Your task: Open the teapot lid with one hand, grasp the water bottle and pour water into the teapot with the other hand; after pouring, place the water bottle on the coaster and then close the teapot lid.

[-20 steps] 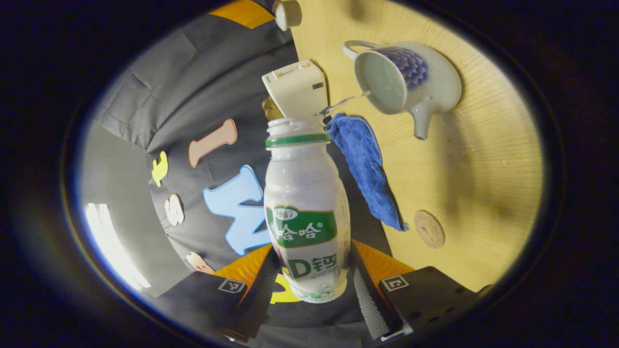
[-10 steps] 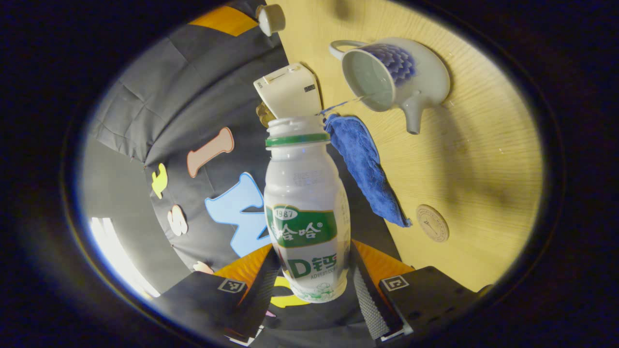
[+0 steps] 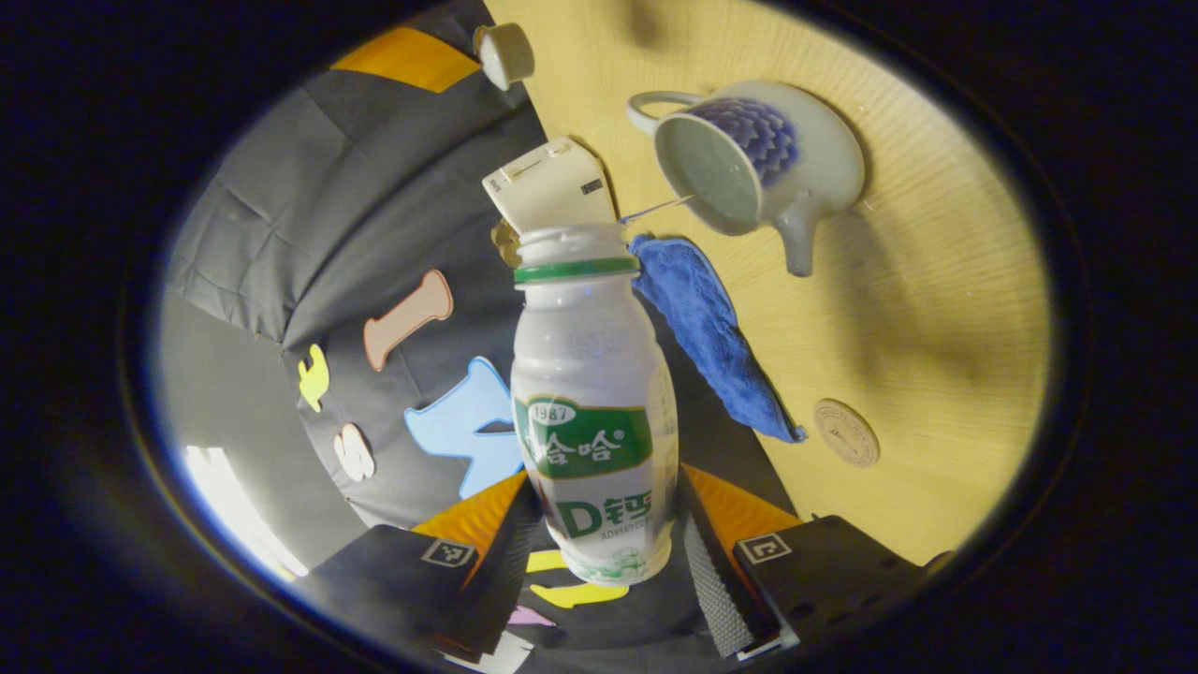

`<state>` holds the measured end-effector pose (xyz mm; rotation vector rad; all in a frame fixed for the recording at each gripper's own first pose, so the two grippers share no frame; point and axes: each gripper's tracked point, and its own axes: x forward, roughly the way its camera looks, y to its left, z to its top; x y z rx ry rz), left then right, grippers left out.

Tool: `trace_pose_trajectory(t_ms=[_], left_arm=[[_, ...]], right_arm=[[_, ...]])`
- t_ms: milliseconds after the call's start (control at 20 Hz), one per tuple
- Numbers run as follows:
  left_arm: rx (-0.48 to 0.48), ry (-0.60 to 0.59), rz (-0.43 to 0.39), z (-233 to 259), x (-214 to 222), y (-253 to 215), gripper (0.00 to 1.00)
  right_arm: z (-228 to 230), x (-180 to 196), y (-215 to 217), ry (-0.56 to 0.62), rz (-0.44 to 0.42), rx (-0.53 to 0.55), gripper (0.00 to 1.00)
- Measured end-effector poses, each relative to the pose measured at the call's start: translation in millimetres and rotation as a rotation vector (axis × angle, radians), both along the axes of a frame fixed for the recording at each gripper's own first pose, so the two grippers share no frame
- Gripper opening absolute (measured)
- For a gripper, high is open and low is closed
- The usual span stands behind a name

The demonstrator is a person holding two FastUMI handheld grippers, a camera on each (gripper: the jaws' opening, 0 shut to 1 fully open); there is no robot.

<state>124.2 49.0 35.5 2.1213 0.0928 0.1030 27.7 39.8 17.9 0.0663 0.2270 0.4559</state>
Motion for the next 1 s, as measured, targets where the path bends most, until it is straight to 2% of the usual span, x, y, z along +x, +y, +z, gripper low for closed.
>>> trace_pose_trajectory(t_ms=[150,200,250,400,450,500,550,650,750,1000], left_arm=[[0.01,0.001,-0.005,0,2,-3,0.86],[0.014,0.0,-0.007,0,2,-4,0.92],[0.016,0.0,-0.008,1,2,-5,0.86],[0.017,-0.002,-0.014,3,3,-7,0.86],[0.012,-0.004,-0.018,2,2,-7,0.92],[0.006,-0.006,-0.021,2,1,-8,0.86],[-0.001,-0.007,-0.023,2,1,-9,0.92],[-0.015,-0.006,-0.022,1,0,-8,0.92],[-0.071,0.004,-0.02,-3,1,-3,0.92],[-0.325,0.061,0.008,-20,-4,13,0.92]], right_arm=[[-2,0,1,0.003,0.003,0.0,0.07],[-2,0,1,0.004,0.003,-0.002,0.07],[-2,0,1,0.004,0.004,-0.004,0.07],[-1,-1,0,0.002,0.002,-0.005,0.07],[-1,-1,0,0.001,0.001,-0.006,0.07],[0,-2,0,0.001,0.0,-0.007,0.07],[0,-3,0,0.0,0.0,-0.008,0.07],[0,-4,0,-0.001,-0.001,-0.012,0.07],[3,-4,-1,-0.006,-0.005,-0.015,0.07],[10,-5,-1,-0.021,-0.009,-0.023,0.07]])
